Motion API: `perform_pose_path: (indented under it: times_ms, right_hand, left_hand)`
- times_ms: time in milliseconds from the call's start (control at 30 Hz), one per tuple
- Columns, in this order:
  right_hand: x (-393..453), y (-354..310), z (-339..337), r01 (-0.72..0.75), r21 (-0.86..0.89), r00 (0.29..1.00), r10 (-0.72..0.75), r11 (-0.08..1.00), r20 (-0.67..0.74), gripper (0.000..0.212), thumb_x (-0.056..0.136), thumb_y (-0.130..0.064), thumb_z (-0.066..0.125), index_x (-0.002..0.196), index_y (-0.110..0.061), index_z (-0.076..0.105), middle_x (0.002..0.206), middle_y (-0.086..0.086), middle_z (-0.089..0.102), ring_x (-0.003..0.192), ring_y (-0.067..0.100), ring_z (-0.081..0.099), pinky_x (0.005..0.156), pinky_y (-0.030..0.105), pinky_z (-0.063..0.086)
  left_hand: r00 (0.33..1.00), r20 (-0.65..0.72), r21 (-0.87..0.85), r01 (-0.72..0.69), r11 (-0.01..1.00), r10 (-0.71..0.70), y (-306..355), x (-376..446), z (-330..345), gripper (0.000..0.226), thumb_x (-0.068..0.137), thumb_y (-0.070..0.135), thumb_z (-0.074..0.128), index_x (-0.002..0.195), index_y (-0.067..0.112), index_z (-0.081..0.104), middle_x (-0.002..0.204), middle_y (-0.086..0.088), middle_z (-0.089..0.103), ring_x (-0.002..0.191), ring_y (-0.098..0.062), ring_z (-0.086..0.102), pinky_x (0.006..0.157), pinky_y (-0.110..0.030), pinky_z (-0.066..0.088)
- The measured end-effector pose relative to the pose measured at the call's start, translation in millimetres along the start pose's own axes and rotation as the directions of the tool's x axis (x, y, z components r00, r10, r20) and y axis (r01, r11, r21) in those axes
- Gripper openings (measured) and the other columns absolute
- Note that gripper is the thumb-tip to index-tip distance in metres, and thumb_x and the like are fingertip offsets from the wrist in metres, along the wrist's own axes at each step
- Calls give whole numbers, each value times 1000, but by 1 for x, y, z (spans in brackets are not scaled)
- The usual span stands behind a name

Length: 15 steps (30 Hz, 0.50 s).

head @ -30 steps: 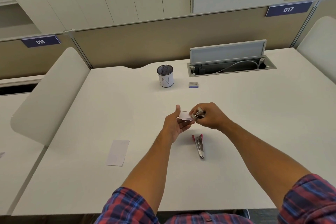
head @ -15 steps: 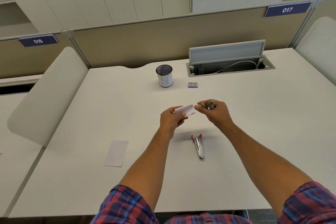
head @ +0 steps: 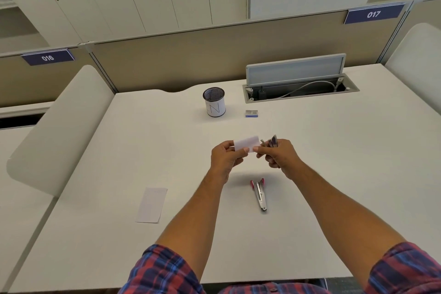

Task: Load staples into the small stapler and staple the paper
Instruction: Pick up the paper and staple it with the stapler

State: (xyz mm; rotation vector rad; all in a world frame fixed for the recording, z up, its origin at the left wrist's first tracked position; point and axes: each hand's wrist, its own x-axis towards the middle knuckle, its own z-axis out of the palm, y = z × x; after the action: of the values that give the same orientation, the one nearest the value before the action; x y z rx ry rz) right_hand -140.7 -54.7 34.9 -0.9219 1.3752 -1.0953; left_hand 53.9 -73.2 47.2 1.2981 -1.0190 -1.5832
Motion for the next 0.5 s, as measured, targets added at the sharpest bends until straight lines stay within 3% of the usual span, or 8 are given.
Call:
perform_pose_path:
  times_ms: [133, 333, 400, 500]
  right_hand:
    - [2, 0, -4, 12, 40, 1000, -12, 999, -4, 40, 75, -22, 89, 92, 9, 70, 80, 21, 75, 46, 14, 42, 41, 22, 32]
    - [1, -3, -2, 50, -36, 997, -48, 998, 54, 33, 77, -30, 90, 77, -2, 73, 66, 11, 69, 47, 14, 42, 43, 22, 33]
    - [0, -6, 1, 52, -56, 996, -47, 997, 78, 37, 79, -40, 86, 72, -9, 69, 59, 2, 60, 49, 14, 42, 44, 23, 34]
    - [-1, -11, 6, -48, -20, 992, 50, 999, 113, 52, 88, -65, 67, 87, -13, 63, 68, 1, 56, 55, 13, 44, 50, 24, 36]
  left_hand:
    - [997, 17, -44, 74, 996, -73, 2, -1, -8, 17, 83, 20, 82, 96, 14, 75, 87, -5, 79, 79, -18, 76, 67, -27, 52]
    - [992, 63, -16, 106, 994, -105, 5, -1, -10, 15, 81, 10, 83, 91, 3, 74, 86, -14, 78, 69, -15, 72, 58, -19, 53]
    - [995, 47, -11, 90, 996, -90, 6, 0, -10, 11, 79, 7, 84, 83, 5, 74, 83, -15, 78, 66, -15, 71, 58, -19, 53]
    - [998, 6, -28, 58, 998, -58, 5, 2, -10, 12, 78, 6, 84, 74, 8, 73, 82, -16, 77, 65, -16, 71, 59, -20, 55]
